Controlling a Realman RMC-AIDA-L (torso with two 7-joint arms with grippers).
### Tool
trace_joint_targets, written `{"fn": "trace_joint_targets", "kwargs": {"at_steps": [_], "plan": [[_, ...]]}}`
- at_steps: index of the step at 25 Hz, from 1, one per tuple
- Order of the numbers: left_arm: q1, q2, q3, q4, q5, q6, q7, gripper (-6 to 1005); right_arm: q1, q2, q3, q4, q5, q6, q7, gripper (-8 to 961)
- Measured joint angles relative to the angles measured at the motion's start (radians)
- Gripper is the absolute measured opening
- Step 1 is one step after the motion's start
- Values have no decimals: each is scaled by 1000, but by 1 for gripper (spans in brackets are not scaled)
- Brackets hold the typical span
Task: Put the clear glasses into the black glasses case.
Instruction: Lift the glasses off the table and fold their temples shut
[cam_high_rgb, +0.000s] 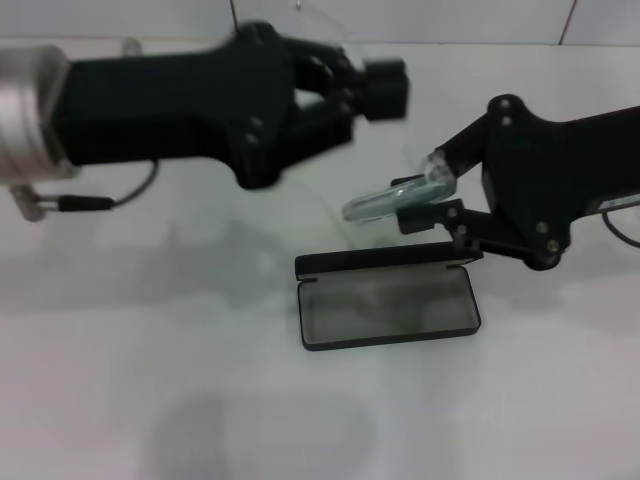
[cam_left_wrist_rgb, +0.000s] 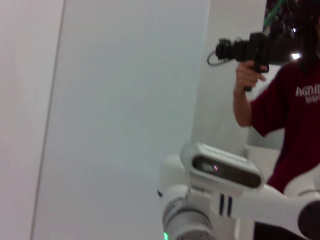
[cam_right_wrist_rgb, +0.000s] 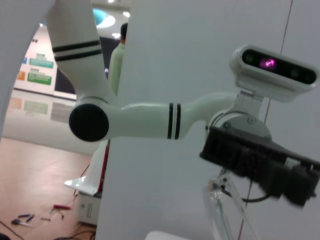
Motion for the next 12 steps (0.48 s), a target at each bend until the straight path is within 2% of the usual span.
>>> {"fn": "trace_joint_targets", "kwargs": {"at_steps": [6, 12], "plan": [[14, 1, -106, -63, -108, 39, 28, 100, -34, 0, 74, 2, 44, -82, -16, 97], [10, 1, -217, -174, -200, 96, 51, 100, -73, -2, 123, 26, 181, -265, -46, 98]]}}
